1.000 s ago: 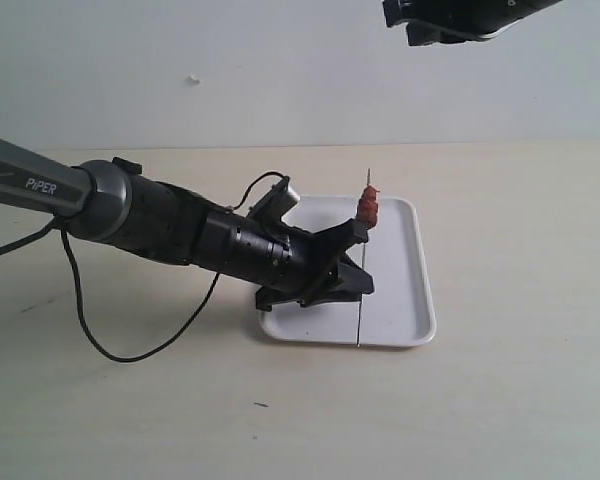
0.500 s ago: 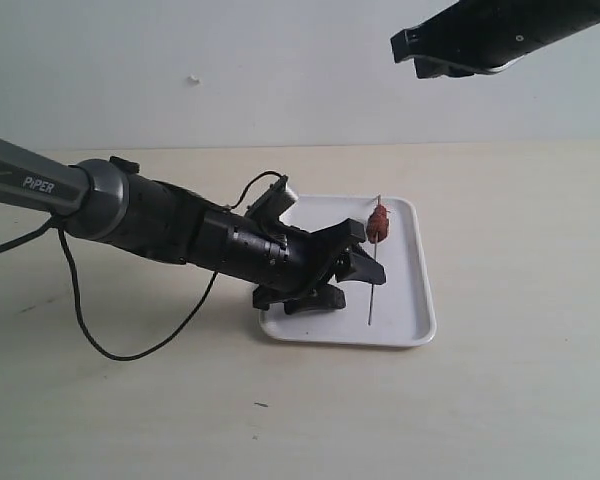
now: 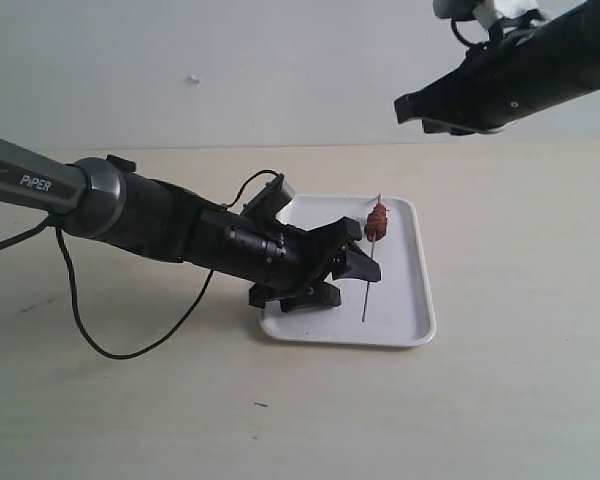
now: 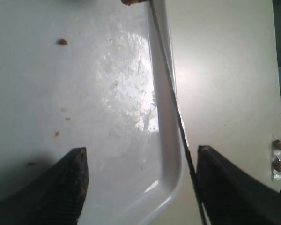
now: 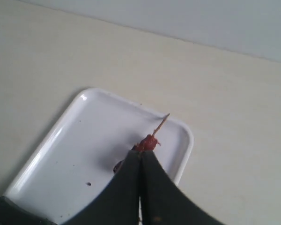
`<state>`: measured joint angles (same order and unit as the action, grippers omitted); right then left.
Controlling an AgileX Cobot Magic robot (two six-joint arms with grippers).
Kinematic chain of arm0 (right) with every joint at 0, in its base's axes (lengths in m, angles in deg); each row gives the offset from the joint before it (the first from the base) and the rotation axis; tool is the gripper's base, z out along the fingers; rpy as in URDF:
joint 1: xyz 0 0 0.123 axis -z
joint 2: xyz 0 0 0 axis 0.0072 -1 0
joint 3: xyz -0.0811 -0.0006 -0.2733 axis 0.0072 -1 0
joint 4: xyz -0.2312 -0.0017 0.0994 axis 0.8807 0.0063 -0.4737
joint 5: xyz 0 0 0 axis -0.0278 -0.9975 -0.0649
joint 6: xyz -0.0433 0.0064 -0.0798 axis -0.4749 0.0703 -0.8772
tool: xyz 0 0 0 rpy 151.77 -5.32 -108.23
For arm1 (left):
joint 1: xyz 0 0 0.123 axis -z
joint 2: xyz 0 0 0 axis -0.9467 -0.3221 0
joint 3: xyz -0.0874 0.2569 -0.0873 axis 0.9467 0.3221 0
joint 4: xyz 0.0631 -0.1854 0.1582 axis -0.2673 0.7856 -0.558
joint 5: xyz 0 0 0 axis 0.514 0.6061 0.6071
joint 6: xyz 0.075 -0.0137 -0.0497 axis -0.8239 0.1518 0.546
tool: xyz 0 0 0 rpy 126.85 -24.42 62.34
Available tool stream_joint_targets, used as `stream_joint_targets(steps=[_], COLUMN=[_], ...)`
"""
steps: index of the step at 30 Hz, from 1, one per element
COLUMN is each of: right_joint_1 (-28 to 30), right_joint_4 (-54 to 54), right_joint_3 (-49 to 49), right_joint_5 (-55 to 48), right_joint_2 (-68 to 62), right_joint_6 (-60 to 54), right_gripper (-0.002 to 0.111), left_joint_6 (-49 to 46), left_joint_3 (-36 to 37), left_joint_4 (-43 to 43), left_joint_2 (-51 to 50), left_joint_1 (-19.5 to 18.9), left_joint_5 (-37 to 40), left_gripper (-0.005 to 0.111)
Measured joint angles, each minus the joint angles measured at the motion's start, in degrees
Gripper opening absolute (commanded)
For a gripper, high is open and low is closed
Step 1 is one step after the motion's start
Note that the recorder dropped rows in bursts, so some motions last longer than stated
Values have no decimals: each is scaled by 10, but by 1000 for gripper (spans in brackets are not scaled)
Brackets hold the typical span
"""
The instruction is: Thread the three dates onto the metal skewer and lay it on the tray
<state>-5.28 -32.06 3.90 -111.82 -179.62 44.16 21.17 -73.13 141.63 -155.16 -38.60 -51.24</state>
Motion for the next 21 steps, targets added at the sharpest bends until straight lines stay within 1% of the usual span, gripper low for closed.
stream_joint_targets(steps=[9, 13, 18, 21], right_joint_1=[-41, -43, -43, -43], right_joint_4=[-20, -35, -85, -111], right_joint_3=[-9, -9, -9, -9], right_joint_5=[7, 10, 13, 11], right_joint_2=[-100, -122, -125, -125], right_joint_6=[-14, -14, -12, 10], right_gripper=[0, 0, 0, 0], left_joint_6=[-2, -2, -5, -5], left_joint_3=[0, 0, 0, 0], left_joint_4=[0, 0, 0, 1], left_joint_2=[0, 0, 0, 0], left_joint_1=[0, 0, 0, 0], left_joint_5=[0, 0, 0, 0], left_gripper=[65, 65, 65, 65])
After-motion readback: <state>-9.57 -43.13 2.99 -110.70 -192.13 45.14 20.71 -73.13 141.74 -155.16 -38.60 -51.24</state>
